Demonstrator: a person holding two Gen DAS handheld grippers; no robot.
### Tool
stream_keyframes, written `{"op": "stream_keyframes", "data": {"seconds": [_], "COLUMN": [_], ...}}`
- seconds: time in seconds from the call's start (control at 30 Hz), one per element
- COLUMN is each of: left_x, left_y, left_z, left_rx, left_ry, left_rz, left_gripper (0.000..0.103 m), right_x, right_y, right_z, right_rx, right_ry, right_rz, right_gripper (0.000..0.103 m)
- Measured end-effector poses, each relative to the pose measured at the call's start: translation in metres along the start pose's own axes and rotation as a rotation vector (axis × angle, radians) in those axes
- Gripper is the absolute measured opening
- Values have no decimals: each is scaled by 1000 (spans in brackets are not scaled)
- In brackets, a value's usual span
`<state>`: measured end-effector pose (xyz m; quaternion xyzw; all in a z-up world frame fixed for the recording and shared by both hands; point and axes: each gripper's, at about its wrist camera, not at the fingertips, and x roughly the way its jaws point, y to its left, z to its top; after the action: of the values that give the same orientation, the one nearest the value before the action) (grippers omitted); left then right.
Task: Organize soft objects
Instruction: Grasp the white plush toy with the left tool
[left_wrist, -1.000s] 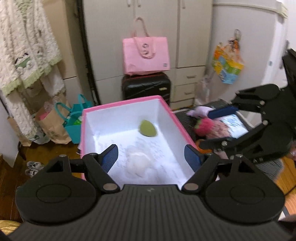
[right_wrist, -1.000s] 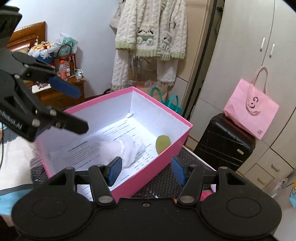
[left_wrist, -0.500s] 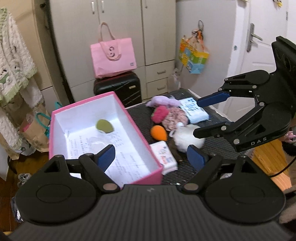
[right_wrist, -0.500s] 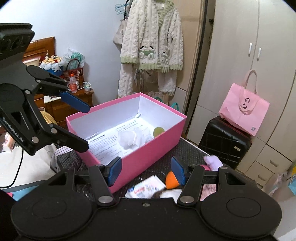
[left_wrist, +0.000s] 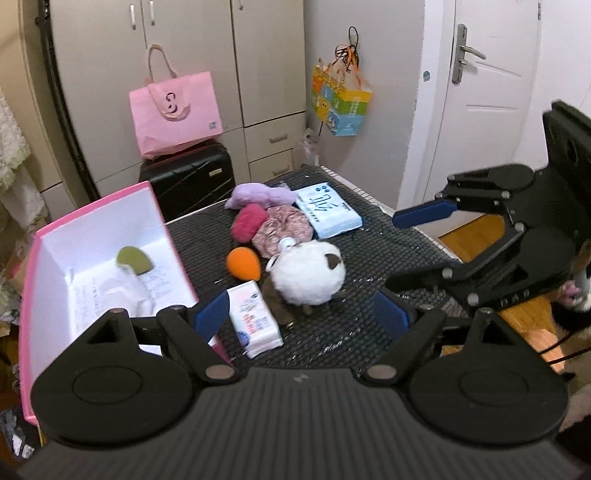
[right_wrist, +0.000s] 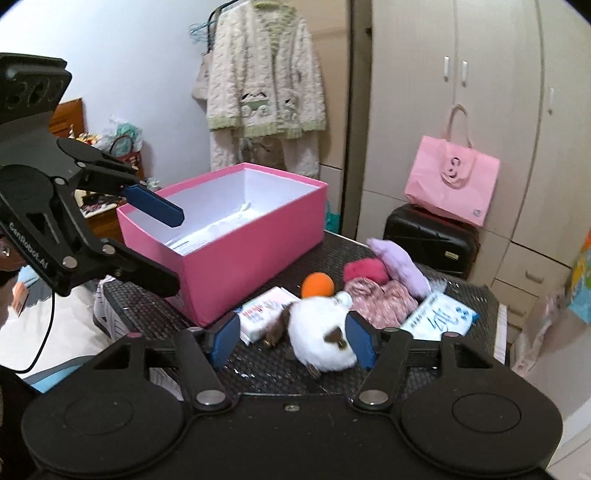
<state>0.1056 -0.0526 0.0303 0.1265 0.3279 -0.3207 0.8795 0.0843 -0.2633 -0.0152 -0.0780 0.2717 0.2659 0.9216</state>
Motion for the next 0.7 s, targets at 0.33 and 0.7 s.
{"op": "stream_keyframes", "data": {"seconds": [0.33, 0.7], "left_x": [67, 136], "left_y": [-18, 2], "left_z": [10, 10], "left_rx": [-33, -204], "left_ry": [-55, 15], "left_rz": [35, 5], "left_gripper": [85, 84], "right_x": [46, 111], "right_y": [-28, -33], "right_z": [-37, -55], "right_rx": [75, 86], "right_ry": [-12, 25], "right_rz": [-69, -47], "right_gripper": [74, 82]}}
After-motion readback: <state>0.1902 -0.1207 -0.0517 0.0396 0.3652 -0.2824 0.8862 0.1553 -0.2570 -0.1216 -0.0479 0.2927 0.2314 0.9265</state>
